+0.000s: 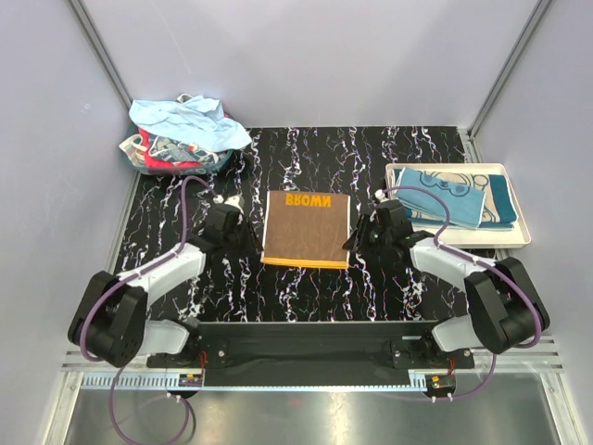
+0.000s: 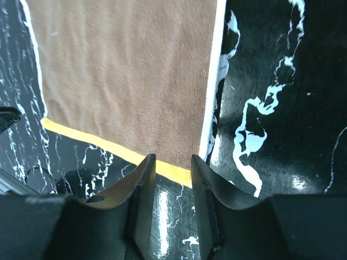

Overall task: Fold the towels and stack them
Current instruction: Fold the towel

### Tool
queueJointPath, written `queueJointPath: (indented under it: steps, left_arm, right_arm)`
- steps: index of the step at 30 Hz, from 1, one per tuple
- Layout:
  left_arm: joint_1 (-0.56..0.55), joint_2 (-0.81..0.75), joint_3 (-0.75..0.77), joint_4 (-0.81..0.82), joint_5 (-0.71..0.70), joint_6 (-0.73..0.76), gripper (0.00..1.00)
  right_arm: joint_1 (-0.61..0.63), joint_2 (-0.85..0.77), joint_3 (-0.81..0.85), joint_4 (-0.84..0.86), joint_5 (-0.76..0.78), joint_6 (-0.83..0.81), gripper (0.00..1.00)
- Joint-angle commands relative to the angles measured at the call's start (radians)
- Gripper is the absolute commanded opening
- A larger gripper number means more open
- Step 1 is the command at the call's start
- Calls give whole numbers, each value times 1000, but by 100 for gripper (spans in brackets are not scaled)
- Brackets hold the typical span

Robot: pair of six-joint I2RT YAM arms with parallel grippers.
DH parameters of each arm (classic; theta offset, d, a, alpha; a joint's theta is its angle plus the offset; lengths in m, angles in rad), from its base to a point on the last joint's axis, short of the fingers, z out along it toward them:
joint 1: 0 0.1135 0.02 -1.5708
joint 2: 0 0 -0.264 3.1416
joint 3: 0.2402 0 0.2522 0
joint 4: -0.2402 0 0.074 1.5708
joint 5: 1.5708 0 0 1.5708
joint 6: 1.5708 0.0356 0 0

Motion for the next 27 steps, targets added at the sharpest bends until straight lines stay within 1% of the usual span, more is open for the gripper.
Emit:
queueJointPath:
  steps: [1, 4, 7, 8, 10, 11, 12, 13, 14, 15, 16, 17, 18, 19, 20, 21, 22, 23, 24, 27]
  left_arm:
    - [-6, 44, 39, 38, -29, -2, 32]
    - [-6, 80, 70, 51, -55, -13, 35]
    - [-4, 134, 185, 44, -84, -14, 36]
    - [-2, 169, 220, 44, -81, -16, 36]
    - [-1, 205, 320, 42, -84, -8, 36]
    - [4, 247, 355, 35, -84, -4, 36]
    - [16, 278, 425, 44, -74, 1, 36]
    - [19, 309, 458, 59, -49, 19, 36]
    - [24, 341, 496, 62, -17, 25, 36]
    - [33, 419, 545, 58, 7, 33, 35]
    - [36, 453, 620, 65, 44, 60, 34]
    - [37, 496, 668, 64, 93, 76, 33]
    - [40, 563, 711, 47, 90, 87, 31]
    - [42, 596, 779, 42, 89, 102, 29]
    - [48, 625, 806, 39, 118, 107, 29]
    - [57, 648, 830, 35, 138, 110, 27]
    - [63, 694, 852, 33, 153, 111, 27]
    - [70, 708, 872, 41, 185, 111, 27]
    - [82, 725, 877, 44, 196, 113, 27]
    - [108, 777, 900, 42, 248, 116, 27]
  right_arm:
    - [23, 23, 7, 23, 14, 29, 38]
    - [24, 31, 13, 0, 78, 38, 38]
    - [23, 51, 91, -42, 130, 21, 38]
    - [24, 60, 154, -74, 143, 12, 38]
    - [23, 103, 218, -103, 190, -18, 38]
    - [17, 121, 290, -129, 209, -26, 38]
    - [9, 172, 329, -137, 215, -32, 37]
    - [0, 199, 367, -140, 209, -43, 36]
    - [-15, 233, 443, -149, 204, -45, 34]
    - [-22, 306, 487, -158, 189, -45, 33]
    - [-28, 343, 572, -169, 177, -45, 31]
    - [-29, 379, 610, -171, 163, -43, 30]
    - [-32, 449, 645, -165, 135, -40, 28]
    - [-34, 485, 682, -164, 121, -29, 26]
    - [-34, 521, 761, -184, 105, -28, 24]
    - [-34, 590, 798, -192, 79, -25, 22]
    - [-36, 621, 829, -198, 63, -19, 22]
    - [-34, 647, 881, -210, 49, -8, 22]
    - [-36, 693, 901, -217, 29, -6, 21]
    - [-34, 750, 941, -217, 9, 4, 20]
